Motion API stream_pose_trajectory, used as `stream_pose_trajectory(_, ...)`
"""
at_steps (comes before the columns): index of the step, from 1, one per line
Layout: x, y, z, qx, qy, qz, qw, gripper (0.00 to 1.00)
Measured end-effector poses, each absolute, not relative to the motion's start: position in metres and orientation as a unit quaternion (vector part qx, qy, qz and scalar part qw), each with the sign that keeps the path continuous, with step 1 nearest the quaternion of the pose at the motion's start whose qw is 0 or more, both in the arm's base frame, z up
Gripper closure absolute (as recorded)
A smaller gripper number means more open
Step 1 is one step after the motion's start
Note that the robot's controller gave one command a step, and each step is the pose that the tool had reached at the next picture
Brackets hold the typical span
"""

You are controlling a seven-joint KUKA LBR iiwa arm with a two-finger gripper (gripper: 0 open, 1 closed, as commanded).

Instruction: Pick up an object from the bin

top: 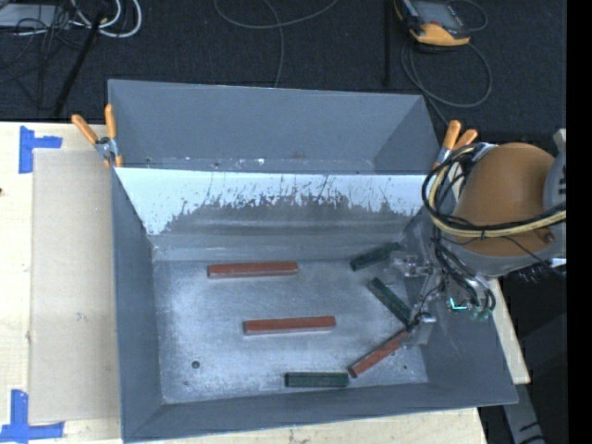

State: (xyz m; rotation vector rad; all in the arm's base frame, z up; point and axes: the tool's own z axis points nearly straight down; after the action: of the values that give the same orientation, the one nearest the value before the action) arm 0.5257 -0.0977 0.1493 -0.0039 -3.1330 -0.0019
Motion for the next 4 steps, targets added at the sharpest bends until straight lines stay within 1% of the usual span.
stream_pose_trajectory(1,0.503,-0.12,0.065,0.042,-0.999,-0.001,0.004,0.0)
stream_pose_trajectory(2,0.505,-0.119,0.069,0.044,-0.999,0.0,0.001,1.0)
stream_pose_trajectory(3,0.506,-0.061,0.285,0.225,-0.974,0.001,-0.004,1.0)
stream_pose_trajectory(4,0.505,-0.062,0.282,0.224,-0.975,0.0,0.0,0.0)
